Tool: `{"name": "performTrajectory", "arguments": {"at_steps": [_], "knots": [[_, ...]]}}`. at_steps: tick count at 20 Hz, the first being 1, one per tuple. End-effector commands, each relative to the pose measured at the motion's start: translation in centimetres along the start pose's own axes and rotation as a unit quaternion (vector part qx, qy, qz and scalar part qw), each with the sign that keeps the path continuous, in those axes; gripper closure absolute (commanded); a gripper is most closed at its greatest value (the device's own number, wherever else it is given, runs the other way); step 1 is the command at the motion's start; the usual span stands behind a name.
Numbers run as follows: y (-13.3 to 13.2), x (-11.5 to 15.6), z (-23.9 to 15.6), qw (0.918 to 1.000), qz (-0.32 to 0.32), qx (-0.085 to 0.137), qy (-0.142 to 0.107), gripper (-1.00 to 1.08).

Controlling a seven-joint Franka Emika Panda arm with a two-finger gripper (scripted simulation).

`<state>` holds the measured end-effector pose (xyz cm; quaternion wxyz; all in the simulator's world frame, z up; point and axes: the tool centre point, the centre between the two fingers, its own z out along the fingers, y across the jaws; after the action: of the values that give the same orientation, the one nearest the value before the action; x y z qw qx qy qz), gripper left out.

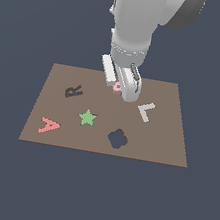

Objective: Insert a designated object into the corresponding slot on a board.

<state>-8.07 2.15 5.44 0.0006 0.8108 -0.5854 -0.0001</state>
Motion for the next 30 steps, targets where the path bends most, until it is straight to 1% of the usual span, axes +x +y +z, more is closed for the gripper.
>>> {"name": "performTrajectory", "arguments": {"at_steps": [1, 6, 12, 21, 22, 30], "knots": [[0.0, -0.2, 0.2, 0.9999, 0.015, 0.0, 0.0, -0.92], [0.0, -0.4, 0.4, 0.9996, 0.027, 0.001, 0.0, -0.92], [0.0, -0.4, 0.6, 0.9996, 0.027, 0.0, 0.0, -0.92], [0.0, -0.4, 2.4, 0.9996, 0.027, 0.001, 0.0, -0.92], [0.0, -0.4, 2.4, 0.9996, 0.027, 0.001, 0.0, 1.08], [0.0, -0.4, 2.4, 0.9996, 0.027, 0.001, 0.0, 1.08]]}}
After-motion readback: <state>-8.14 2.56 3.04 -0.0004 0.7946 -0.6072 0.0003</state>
